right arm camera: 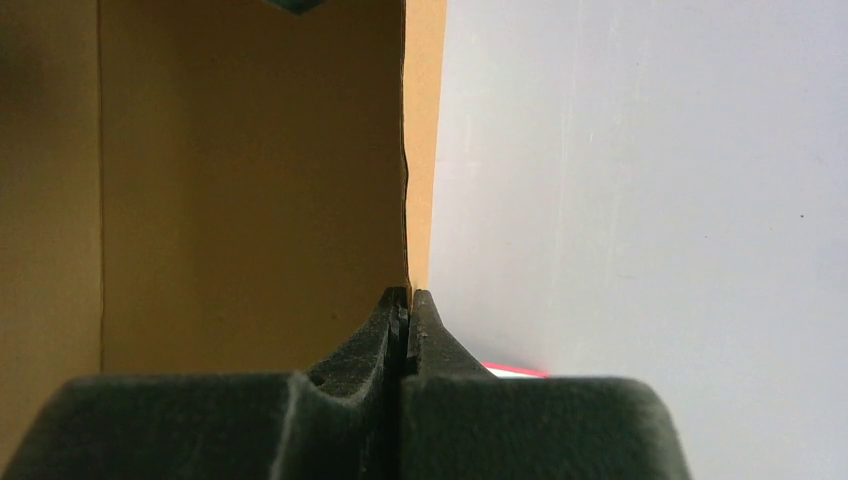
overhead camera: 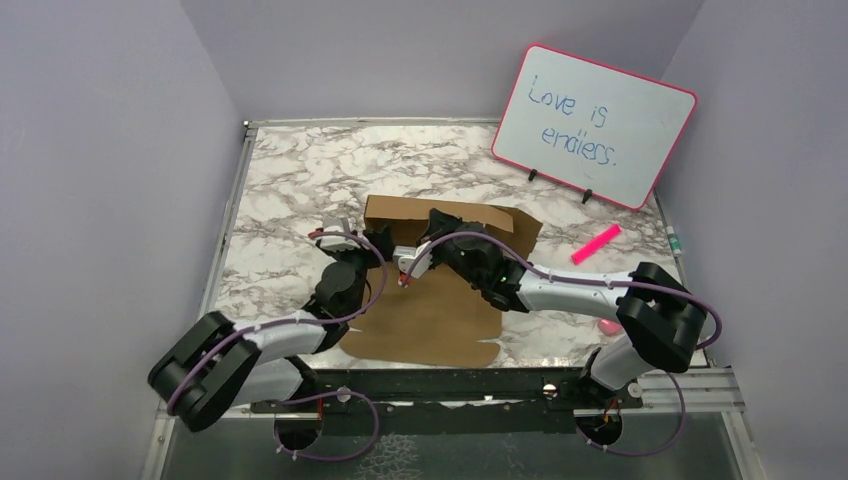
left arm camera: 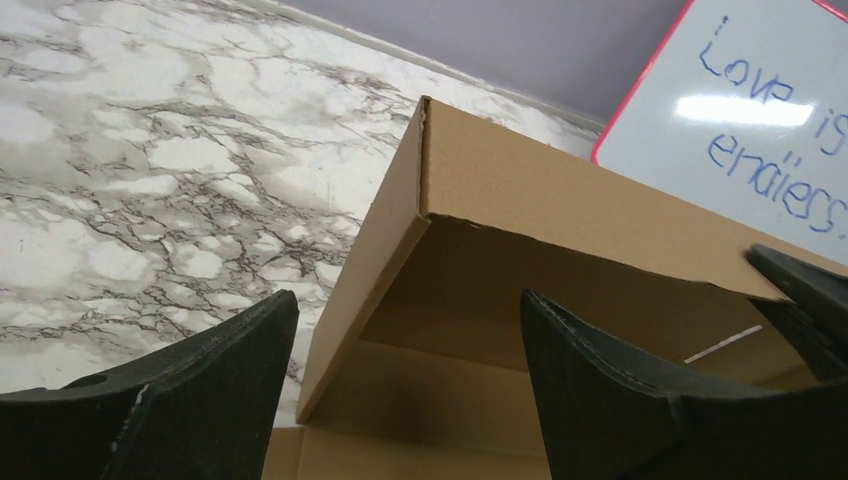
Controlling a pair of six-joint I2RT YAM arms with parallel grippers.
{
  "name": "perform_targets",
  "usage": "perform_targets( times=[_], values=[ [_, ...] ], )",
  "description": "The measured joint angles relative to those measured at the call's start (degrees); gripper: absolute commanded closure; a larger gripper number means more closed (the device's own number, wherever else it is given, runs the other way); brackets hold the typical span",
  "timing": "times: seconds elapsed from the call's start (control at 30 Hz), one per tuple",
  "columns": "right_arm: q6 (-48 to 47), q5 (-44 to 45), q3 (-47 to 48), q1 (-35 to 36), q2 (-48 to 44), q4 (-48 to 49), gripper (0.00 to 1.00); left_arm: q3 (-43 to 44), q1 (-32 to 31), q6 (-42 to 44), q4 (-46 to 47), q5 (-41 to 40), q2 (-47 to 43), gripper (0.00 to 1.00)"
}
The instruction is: Fold the paper box
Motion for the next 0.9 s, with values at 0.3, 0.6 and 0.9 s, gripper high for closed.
perform_targets(
  times=[0.3, 0.6, 0.9],
  values=[
    [0.4, 0.0, 0.3, 0.0, 0.2, 0.0, 0.96, -5.6, 0.0, -3.3, -23.0, 5.9, -24.5, 0.07],
    [2.7, 0.0, 0.7, 0.0, 0.3, -1.6, 0.63, -5.2, 0.7, -8.5, -47.8, 6.5, -42.1, 0.01],
    [9.7, -0.6, 1.7, 0.0, -0.8, -7.5, 0.24, 10.1, 1.0, -10.4, -64.7, 8.2, -42.6, 0.01]
  ],
)
